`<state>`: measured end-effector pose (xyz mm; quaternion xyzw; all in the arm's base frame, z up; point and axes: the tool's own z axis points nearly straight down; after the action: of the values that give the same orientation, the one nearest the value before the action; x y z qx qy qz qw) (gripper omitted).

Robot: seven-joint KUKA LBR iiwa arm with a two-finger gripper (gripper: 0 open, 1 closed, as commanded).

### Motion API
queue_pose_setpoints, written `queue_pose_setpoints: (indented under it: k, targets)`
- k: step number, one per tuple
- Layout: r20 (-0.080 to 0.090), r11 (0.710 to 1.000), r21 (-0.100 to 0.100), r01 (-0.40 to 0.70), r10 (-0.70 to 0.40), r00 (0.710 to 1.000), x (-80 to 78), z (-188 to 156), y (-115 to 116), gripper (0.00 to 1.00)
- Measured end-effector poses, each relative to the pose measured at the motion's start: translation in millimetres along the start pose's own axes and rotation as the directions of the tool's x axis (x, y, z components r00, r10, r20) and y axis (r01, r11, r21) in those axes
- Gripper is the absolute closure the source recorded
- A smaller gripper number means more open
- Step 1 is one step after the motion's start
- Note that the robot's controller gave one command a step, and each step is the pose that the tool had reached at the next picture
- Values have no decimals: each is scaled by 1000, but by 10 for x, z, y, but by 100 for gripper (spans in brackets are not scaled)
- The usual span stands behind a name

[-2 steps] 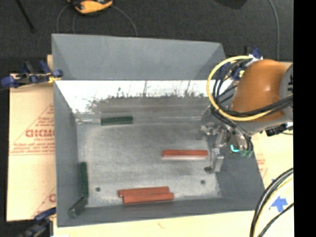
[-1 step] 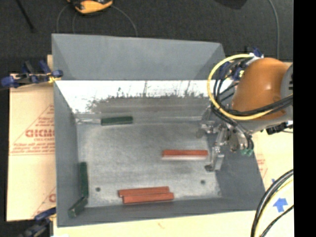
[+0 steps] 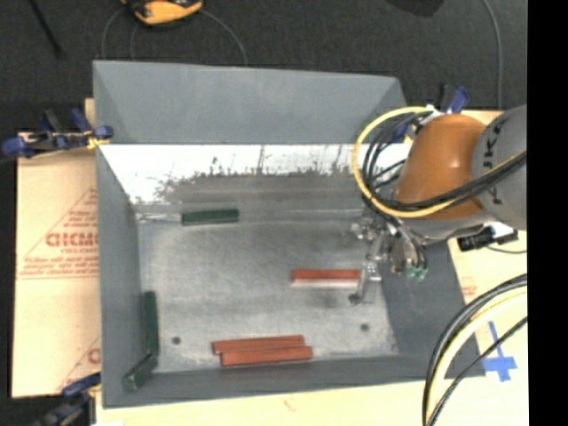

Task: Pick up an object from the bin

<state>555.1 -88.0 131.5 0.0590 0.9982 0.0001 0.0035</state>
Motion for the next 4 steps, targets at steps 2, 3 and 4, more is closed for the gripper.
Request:
queue_pose_setpoints:
  k: [2, 3, 4]
  targets:
    - [-2, 989, 0, -148, 148, 989, -47, 616, 115, 0]
    - [-2, 1000, 3, 17, -17, 1000, -201, 553, 37, 0]
    - [2, 989, 1, -146, 146, 989, -73, 592, 103, 100]
